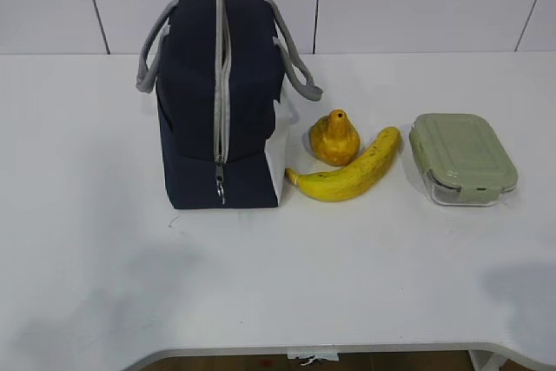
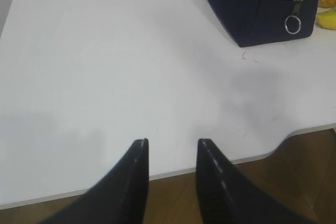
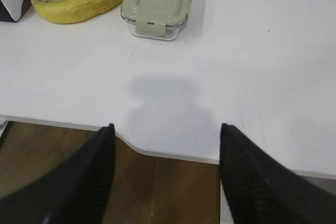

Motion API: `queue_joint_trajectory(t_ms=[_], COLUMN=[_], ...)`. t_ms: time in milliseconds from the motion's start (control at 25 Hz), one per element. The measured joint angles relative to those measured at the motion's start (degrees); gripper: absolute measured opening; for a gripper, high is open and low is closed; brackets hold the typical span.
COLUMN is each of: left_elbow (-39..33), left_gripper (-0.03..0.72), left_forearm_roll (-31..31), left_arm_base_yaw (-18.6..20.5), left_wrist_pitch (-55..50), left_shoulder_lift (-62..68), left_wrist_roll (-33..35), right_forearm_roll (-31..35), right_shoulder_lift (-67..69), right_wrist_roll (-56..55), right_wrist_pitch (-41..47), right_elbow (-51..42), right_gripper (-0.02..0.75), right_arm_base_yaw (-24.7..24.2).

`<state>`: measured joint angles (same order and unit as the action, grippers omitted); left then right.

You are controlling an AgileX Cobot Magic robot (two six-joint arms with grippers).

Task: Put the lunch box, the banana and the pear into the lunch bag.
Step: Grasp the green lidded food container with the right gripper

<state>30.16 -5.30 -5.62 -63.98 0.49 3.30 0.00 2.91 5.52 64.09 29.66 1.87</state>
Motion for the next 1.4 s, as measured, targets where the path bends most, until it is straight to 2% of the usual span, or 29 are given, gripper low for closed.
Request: queue_joint_trajectory(t_ms=[480, 800, 1240, 1320, 1400], left_elbow=[0.0, 0.0, 0.0, 0.0, 0.0], left_gripper=[0.235, 0.236, 0.237, 0.236, 0.236], left_forearm_roll=[-0.2, -3.2, -3.2, -3.2, -3.2], left_arm_base_yaw=[0.0, 0.0, 0.0, 0.0, 0.0], left_wrist_pitch=[0.1, 0.3, 0.3, 0.3, 0.3], left_shoulder_lift=[0.0, 0.0, 0.0, 0.0, 0.0], left_wrist_roll=[0.0, 0.0, 0.0, 0.0, 0.0], right_forearm_roll=[0.0, 0.0, 0.0, 0.9, 4.9], right_shoulder_lift=[19.4, 34.8, 62.4, 66.5, 71.8], right_wrist_roll=[-4.2, -7.6, -9.0, -9.0, -6.2], right_wrist_pitch=[-7.8, -10.8, -12.9, -13.0, -12.0], right_elbow=[5.4, 8.5, 24.1, 26.7, 30.7], right_gripper=[0.487, 0.486, 0.487, 0.487, 0.486], right_arm_base_yaw=[0.0, 0.0, -0.4, -1.9, -5.7])
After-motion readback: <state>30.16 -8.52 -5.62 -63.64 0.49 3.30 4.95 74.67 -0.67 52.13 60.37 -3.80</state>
